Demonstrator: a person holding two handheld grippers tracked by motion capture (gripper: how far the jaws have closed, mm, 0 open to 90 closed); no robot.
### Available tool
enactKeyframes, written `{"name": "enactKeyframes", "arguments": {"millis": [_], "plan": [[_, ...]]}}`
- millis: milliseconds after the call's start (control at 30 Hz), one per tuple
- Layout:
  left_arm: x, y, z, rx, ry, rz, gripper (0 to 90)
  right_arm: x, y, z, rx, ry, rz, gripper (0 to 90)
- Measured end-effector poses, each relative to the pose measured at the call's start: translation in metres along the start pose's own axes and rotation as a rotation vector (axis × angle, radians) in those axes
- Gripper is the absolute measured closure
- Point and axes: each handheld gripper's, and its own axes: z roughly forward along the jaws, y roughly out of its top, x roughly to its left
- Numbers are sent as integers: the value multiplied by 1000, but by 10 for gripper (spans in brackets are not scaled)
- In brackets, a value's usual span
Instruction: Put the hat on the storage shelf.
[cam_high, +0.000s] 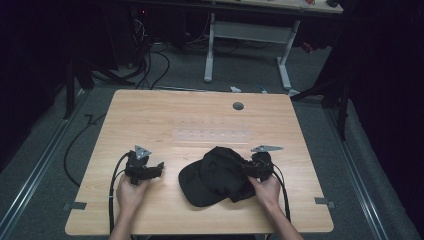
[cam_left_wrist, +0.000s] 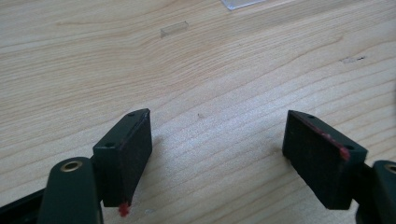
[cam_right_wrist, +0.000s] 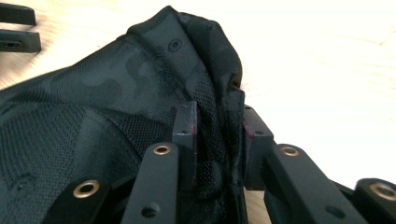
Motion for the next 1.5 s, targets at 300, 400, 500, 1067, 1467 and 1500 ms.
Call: {"name": "enactKeyframes", "arguments": {"millis": [300,400,500,1067,1467,1500], "plan": [[0,0,0,0,0,0,244,2,3,-9,-26,13,-19,739],[0,0,0,0,0,0,244,1,4,-11,-31,19,-24,744],[0,0,0,0,0,0,244,1,7,-15,-37,28,-26,750],[-1,1,-5,61,-16,16,242,11,22,-37,-45,38,-130,770],[-15,12,-22,102,-133,-28,246,18,34,-45,-54,59,-210,838],[-17,13,-24,98,-147,-27,260,19,35,-46,-59,65,-219,839]]}}
